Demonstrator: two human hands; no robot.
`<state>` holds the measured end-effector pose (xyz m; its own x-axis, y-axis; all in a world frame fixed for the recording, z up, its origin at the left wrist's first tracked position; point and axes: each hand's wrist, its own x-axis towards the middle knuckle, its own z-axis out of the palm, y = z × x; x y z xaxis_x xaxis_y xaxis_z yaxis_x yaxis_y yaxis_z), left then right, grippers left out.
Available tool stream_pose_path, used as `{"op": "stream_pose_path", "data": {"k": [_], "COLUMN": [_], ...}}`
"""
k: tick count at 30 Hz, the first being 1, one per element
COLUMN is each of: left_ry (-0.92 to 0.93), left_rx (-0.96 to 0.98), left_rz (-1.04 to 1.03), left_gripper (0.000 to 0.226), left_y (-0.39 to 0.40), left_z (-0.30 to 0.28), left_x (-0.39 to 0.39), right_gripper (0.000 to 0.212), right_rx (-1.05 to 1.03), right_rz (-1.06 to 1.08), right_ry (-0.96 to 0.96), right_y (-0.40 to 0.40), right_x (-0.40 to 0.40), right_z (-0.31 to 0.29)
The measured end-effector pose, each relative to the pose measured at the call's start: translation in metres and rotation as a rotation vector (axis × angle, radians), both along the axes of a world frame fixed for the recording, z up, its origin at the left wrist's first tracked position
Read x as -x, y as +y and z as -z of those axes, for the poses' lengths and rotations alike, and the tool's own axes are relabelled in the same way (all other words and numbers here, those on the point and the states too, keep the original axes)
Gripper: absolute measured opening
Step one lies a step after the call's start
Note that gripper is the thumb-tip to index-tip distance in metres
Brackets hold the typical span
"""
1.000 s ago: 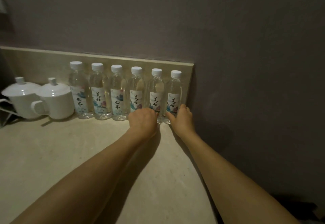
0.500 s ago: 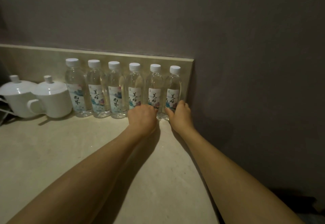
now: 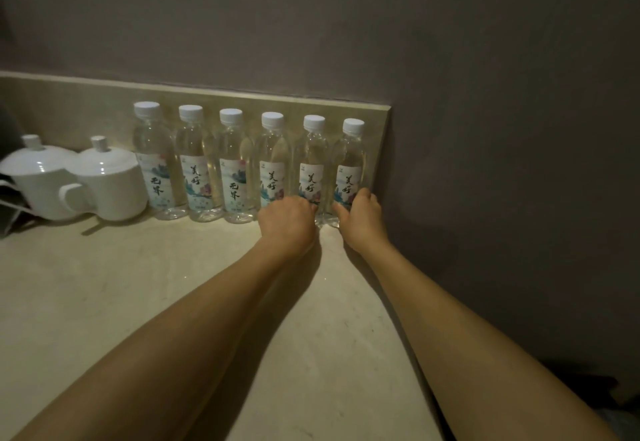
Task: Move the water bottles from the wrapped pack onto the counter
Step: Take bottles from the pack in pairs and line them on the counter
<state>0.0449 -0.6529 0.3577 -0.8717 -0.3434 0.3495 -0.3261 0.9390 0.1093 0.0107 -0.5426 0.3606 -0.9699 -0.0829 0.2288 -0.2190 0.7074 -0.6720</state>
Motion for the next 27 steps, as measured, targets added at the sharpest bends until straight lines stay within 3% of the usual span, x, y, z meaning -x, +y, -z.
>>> {"op": "stream_pose_path", "data": {"k": [9,15,27], "left_ry": [0.004,-0.005,-0.002], "left_rx": [-0.216,-0.275,-0.312], "left_rz": [0.044,0.068,0.117], "left_gripper": [0.050,0.041,0.034], "left_y": [-0.003,-0.004,0.003], "left_z": [-0.007,-0.010,-0.014], "left_x": [-0.013,-0.032,-0.063], "right_gripper": [0.055,0.059,0.037], "right_rx": [0.150,0.240,0.308], "right_rz": [0.017,0.061,0.042], "right_ry": [-0.097,-0.094,-0.047], "right_y": [0.001,0.000,0.019], "right_x": [-0.006,-0.020,-0.058], "right_z": [-0.010,-0.007,-0.016]}}
